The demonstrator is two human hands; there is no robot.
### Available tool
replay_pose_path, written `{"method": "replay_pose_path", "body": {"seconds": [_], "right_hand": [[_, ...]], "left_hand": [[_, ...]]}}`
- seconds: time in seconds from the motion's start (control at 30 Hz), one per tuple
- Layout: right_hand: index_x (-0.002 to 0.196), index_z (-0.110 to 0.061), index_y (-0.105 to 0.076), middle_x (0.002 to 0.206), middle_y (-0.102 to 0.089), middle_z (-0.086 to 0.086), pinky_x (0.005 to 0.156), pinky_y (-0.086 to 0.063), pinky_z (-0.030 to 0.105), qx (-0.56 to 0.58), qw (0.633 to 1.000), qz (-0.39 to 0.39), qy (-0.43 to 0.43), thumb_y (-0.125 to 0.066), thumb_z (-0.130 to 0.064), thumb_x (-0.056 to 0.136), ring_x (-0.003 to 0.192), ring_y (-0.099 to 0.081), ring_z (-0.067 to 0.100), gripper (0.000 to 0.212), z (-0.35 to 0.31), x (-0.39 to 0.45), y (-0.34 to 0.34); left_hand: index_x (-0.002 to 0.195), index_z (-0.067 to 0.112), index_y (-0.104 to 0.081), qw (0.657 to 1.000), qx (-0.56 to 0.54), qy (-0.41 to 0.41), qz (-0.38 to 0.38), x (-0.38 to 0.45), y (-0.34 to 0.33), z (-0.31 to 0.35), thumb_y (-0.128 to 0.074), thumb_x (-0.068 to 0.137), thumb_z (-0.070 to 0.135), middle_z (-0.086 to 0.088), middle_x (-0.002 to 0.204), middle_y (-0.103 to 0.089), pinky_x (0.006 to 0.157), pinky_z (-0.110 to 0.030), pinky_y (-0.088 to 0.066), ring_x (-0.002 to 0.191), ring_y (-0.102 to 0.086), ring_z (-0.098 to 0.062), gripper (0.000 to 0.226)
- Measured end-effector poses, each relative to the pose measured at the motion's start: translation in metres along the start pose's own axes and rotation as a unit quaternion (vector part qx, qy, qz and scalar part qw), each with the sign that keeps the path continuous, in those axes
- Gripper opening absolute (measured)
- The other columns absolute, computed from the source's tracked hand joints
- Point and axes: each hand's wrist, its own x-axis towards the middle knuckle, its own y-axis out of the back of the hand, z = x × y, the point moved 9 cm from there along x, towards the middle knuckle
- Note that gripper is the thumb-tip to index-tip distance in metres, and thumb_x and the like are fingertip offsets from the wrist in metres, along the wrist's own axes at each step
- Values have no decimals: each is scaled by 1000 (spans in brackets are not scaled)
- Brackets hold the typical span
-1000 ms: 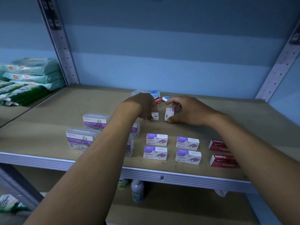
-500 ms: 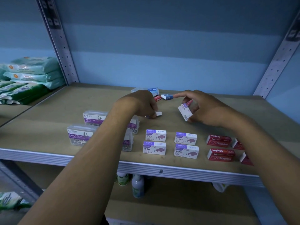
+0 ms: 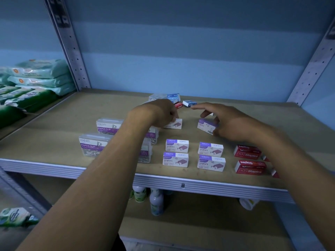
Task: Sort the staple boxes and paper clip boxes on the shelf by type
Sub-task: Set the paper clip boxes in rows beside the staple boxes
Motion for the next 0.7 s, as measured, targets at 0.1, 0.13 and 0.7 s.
{"method": "replay_pose_path", "body": {"seconds": [0.1, 0.13, 0.7], "right_hand": [[128, -59, -49, 115, -59, -20, 75, -47, 22, 23, 1000, 3, -17, -65, 5, 82, 93, -57, -2, 81, 2, -2, 1], [122, -56, -55, 113, -61, -20, 76, -48, 19, 32, 999, -1, -21, -64, 4, 84, 91, -58, -4, 71, 2, -3, 1], [105, -40, -73, 99, -66, -19, 72, -41, 11, 25, 997, 12, -68, -78, -23, 83, 83, -59, -8, 28, 1, -6, 0]], "left_hand": [[125, 18, -66, 1000, 13, -17, 0, 0, 0, 0, -49, 101, 19, 2, 131, -61, 81, -23, -38, 95, -53, -11, 30], [126, 18, -66, 1000, 10, -19, 0, 0, 0, 0, -49, 101, 19, 3, 130, -62, 81, -22, -37, 94, -52, -10, 30], [113, 24, -72, 996, -64, -58, 0, -3, -3, 6, -69, 90, 19, 12, 107, -67, 67, -11, -40, 78, -55, 4, 24]]}}
